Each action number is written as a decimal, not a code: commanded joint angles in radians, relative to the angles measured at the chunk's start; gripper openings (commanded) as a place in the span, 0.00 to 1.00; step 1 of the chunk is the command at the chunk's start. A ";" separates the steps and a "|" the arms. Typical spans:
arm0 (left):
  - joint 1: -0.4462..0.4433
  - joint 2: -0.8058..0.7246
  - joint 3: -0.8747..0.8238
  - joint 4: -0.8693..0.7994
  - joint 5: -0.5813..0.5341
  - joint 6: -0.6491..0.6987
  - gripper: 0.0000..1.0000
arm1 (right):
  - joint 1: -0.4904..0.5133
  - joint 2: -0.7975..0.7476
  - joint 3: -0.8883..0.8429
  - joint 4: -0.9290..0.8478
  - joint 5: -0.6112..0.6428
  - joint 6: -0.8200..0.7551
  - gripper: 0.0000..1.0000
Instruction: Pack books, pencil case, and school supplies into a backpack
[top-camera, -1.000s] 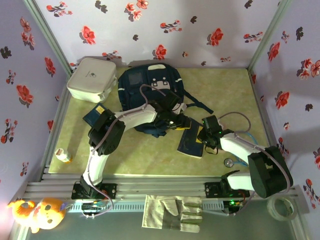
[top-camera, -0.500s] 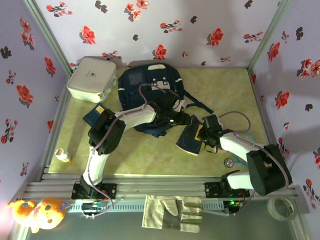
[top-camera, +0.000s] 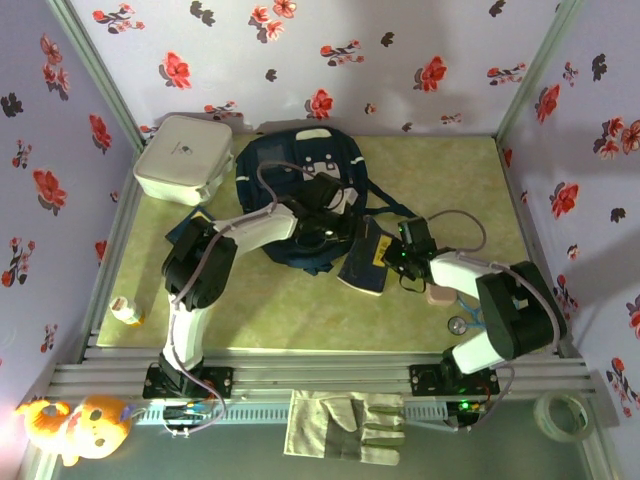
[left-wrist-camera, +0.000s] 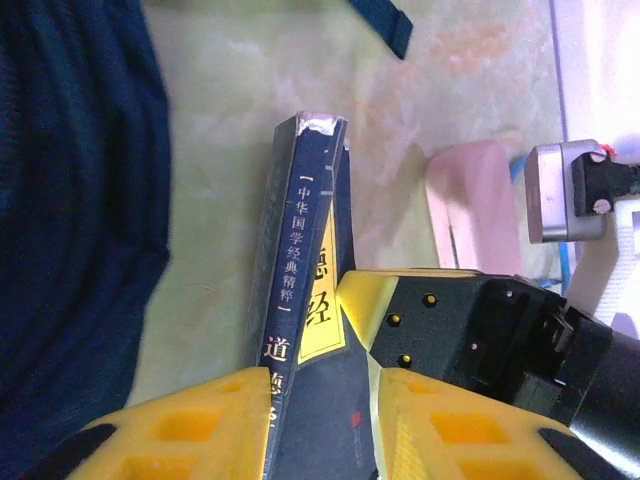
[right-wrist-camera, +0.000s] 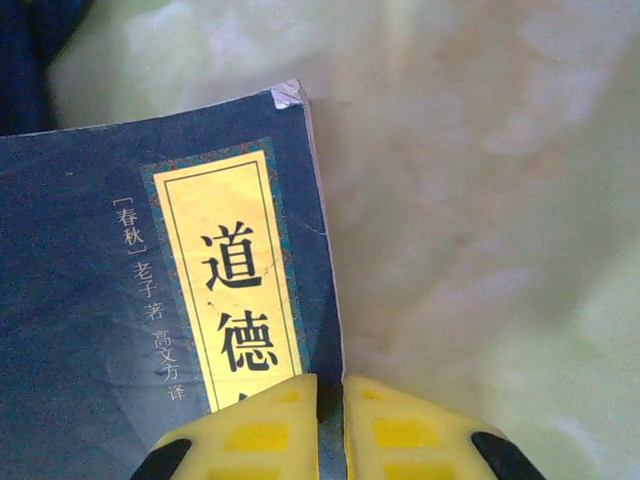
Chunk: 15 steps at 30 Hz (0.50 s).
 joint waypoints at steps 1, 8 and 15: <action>-0.009 -0.033 -0.016 -0.078 -0.005 0.060 0.34 | 0.018 0.075 0.055 0.082 -0.140 -0.031 0.12; 0.022 -0.077 -0.026 -0.196 -0.180 0.117 0.43 | 0.020 0.129 0.082 0.063 -0.120 -0.028 0.13; 0.026 -0.084 -0.028 -0.253 -0.255 0.135 0.49 | 0.019 0.142 0.080 0.058 -0.116 -0.030 0.14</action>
